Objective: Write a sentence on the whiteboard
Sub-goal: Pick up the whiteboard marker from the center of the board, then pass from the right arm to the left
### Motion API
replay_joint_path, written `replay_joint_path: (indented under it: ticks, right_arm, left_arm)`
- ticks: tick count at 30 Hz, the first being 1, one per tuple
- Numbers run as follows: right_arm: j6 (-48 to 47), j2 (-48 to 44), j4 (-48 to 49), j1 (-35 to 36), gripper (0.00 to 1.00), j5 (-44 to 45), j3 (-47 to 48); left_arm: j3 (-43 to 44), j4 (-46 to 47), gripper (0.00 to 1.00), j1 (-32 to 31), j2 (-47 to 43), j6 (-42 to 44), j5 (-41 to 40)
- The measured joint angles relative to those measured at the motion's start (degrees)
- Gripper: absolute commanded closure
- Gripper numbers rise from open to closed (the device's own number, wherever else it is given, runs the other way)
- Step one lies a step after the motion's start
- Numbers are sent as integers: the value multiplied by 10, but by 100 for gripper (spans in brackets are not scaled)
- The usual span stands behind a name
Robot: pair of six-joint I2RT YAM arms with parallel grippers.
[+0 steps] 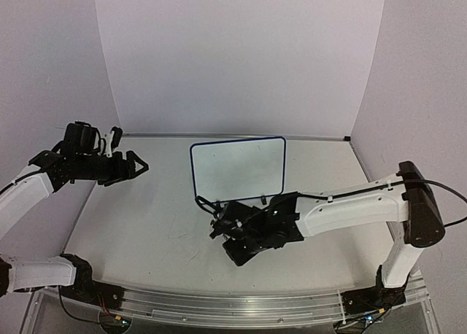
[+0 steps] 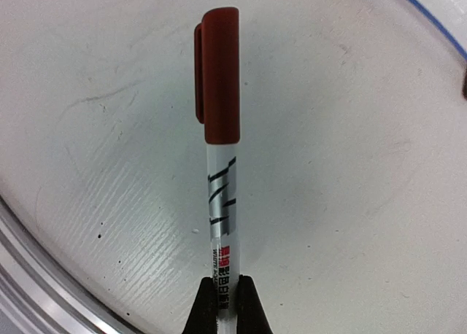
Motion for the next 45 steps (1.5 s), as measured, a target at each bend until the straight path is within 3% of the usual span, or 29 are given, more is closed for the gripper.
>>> replay_joint_path:
  ticks: [6, 15, 24, 37, 42, 45]
  right_arm:
    - [-76, -112, 64, -41, 100, -32, -39]
    - [-160, -139, 97, -53, 100, -60, -45]
    - [-195, -148, 100, -53, 100, -60, -45]
    - [-216, -152, 101, -53, 100, -58, -45]
    - [-219, -152, 101, -53, 100, -56, -45]
    - [-222, -152, 97, -53, 100, -55, -45]
  left_arm:
    - [-13, 38, 10, -99, 28, -48, 67]
    - [15, 129, 9, -258, 146, -89, 147]
    - [20, 216, 48, -281, 205, -130, 197]
    - [23, 251, 71, -281, 210, -153, 210]
    - [23, 255, 97, -281, 218, -162, 211]
    - [24, 263, 100, -281, 219, -164, 224]
